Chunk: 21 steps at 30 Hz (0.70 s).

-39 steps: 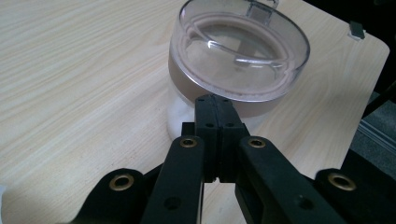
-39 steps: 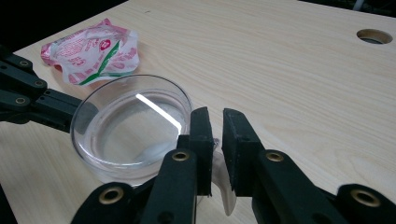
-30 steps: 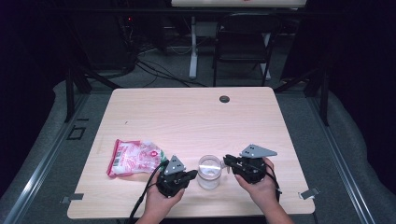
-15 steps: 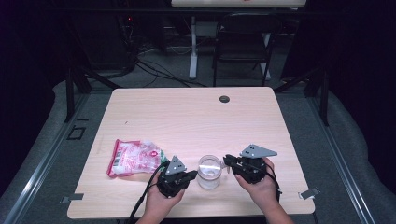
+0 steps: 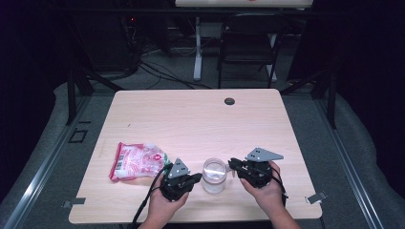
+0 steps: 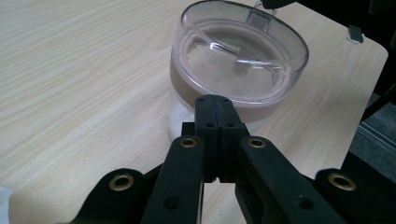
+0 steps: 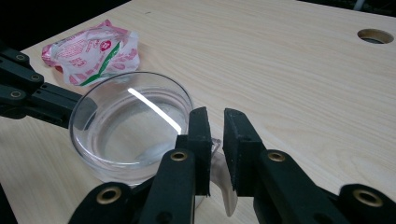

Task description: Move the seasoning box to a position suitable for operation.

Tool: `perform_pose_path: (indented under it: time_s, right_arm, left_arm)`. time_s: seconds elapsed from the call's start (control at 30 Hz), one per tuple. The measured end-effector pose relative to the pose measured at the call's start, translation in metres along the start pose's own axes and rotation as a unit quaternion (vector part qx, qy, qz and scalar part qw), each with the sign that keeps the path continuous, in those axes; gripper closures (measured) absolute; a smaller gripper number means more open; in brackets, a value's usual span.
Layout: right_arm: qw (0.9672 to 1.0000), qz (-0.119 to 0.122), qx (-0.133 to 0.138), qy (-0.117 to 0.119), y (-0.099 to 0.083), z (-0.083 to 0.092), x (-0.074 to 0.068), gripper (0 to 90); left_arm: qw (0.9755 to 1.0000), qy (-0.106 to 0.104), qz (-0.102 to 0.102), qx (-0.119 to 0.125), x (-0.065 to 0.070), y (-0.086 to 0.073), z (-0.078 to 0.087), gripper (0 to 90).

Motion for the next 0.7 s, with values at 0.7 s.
perform_pose_path:
  time_s: [0.7]
  right_arm:
    - [1.0000, -0.006, 0.006, 0.003, -0.0006, -0.0004, 0.0011, 81.3]
  left_arm:
    - [0.9998, 0.003, 0.000, 0.017, 0.0004, 0.0096, 0.0084, 90.0]
Point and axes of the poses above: each handheld gripper's, and its own axes: z roughly backward along the jaws, y roughly out of its top, x roughly to its right, the point moved 9 cm from there along -z, roughly forward along the jaws, and after that the axes turned 13 degrees about -x, right-handed, at the moved point
